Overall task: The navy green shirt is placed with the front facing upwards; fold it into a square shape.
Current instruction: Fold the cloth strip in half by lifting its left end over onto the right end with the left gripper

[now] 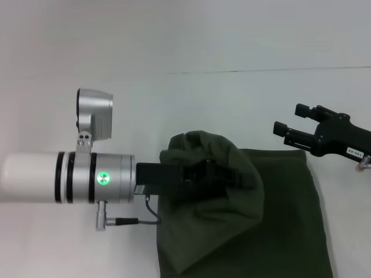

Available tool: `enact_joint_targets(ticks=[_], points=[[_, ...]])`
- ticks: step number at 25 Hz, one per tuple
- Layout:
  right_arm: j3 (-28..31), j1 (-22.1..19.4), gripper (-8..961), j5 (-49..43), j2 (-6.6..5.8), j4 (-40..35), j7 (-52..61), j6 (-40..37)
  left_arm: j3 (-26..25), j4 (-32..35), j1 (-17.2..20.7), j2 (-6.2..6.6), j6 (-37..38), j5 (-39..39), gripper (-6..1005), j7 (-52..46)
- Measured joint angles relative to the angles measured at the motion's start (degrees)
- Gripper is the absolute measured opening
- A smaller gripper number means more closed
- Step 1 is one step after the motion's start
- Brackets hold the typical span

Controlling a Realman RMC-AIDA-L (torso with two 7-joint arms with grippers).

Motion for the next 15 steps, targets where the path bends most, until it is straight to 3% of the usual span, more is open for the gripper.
enact_joint_targets(ticks=[15], points=[[-0.06,0.58,857,0.00,0.09,0.17,-0.02,0.38,-0.43,-10.04,1.43,-0.28,-3.53,-8.12,114,16.28]])
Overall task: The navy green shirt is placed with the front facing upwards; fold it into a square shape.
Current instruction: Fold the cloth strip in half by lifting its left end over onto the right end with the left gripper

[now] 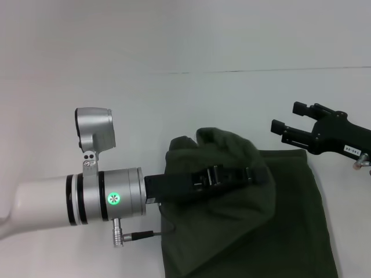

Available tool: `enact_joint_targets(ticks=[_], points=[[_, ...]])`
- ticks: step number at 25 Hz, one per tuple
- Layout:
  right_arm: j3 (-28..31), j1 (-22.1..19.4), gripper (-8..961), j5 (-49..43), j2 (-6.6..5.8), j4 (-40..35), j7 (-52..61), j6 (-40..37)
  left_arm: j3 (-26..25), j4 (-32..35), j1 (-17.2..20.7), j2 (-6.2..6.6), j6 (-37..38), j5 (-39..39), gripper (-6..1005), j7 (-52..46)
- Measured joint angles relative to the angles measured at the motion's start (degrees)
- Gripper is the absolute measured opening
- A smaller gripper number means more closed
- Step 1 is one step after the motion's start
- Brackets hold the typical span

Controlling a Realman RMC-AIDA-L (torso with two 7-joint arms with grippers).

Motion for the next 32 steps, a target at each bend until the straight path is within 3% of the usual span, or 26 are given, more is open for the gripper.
enact_joint_targets(ticks=[1,12,17,25,32], points=[[0.00,0.02,857,0.00,0.00,0.00,0.00,0.00,0.01,-0.47,0.00,-0.03,0.15,-0.53,114,0.96],[-0.02,1.07,857,0.00,-0.10,0.53,0.00,0.63,1.51,-1.39,-0.07,0.12,1.83,-0.52,495,0.35],[-0.11,1.67,857,0.00,-0.01,0.53,0.00,1.13,1.58,-3.13,-0.44,0.04,3.04,-1.27,760,-0.32],[-0.51,2.19,857,0.00,0.00,0.53,0.00,1.15,1.36,-7.49,-1.02,-0.03,1.15,-3.61,859,-0.14],[-0.55,2.30,856,0.00,0.00,0.57,0.00,0.99,0.67,-9.92,-2.48,-0.02,4.37,-4.73,856,-2.65]])
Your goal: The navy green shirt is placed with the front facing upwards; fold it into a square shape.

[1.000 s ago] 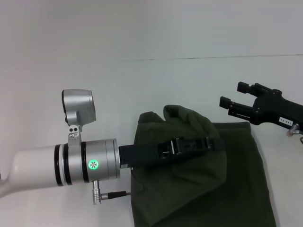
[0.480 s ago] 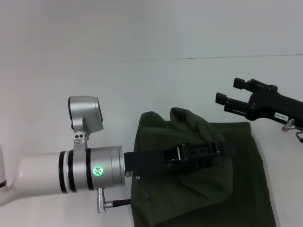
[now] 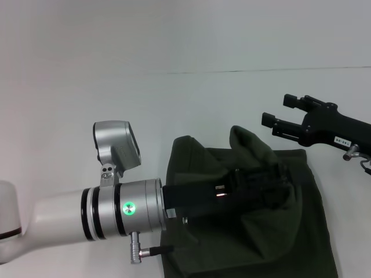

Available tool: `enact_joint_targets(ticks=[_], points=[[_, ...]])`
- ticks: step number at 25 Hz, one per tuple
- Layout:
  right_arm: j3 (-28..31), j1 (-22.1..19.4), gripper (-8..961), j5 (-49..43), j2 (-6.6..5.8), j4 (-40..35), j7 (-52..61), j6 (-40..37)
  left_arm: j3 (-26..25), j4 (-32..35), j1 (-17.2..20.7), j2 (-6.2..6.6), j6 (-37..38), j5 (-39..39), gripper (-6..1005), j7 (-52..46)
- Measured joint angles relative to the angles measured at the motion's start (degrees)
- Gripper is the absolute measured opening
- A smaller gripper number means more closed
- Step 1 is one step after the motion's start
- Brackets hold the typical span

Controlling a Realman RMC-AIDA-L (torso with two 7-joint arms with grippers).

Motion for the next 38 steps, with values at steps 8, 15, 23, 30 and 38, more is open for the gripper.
enact_joint_targets(ticks=[8,15,23,30,38], points=[[-0.01,0.01,856,0.00,0.00,0.11,-0.15,-0.16,-4.50,1.05,0.73,0.09,5.18,0.05,852,-1.74],[-0.05,0.18,856,0.00,0.07,0.82,-0.68,-0.47,1.82,1.53,1.54,0.18,-7.21,0.51,850,-2.63],[-0.11,0.19,856,0.00,0.09,0.86,-0.71,-0.48,3.39,4.47,2.62,0.35,-8.22,0.38,848,-4.62],[-0.09,0.07,857,-0.02,-0.01,0.95,-0.64,-2.83,-2.57,12.32,4.99,0.45,5.88,-1.37,847,-0.11],[-0.09,-0.90,855,-1.73,-0.37,-6.60,9.76,-13.27,-3.16,27.55,12.03,1.29,12.10,-2.53,847,15.48]])
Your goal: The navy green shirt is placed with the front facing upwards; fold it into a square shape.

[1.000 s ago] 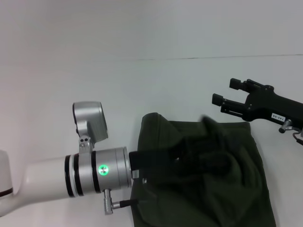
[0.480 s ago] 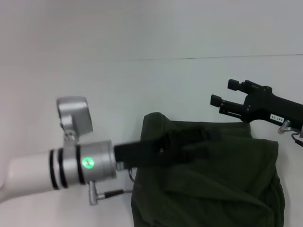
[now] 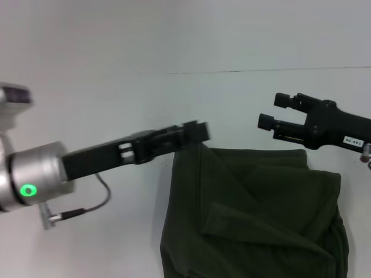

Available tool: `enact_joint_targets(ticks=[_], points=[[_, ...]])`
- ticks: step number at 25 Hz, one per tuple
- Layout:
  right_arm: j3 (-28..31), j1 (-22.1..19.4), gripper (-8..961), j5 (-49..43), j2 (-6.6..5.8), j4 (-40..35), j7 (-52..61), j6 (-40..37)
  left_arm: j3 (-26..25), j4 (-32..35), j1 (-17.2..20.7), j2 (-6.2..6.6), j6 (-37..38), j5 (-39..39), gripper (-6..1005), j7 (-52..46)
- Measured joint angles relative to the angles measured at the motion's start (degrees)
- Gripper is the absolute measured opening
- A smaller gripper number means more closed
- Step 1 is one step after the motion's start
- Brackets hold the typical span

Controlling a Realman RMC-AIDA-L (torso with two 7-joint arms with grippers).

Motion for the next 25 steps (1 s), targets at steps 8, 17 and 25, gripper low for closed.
enact_joint_targets(ticks=[8,17,25], points=[[-5.95,1.72,852,-10.78,-0.27,-19.57,26.28,-7.25,-0.56,8.90,7.96,0.15,-1.86,0.14,848,16.11],[-16.26,12.24,852,-29.51,-1.08,-32.03,51.15,-18.09,-0.68,14.50,12.32,0.41,-1.32,8.26,848,23.75],[-24.44,21.26,849,-44.19,0.19,-28.16,60.90,-18.39,-0.71,16.39,14.88,-0.22,1.13,10.11,847,27.29]])
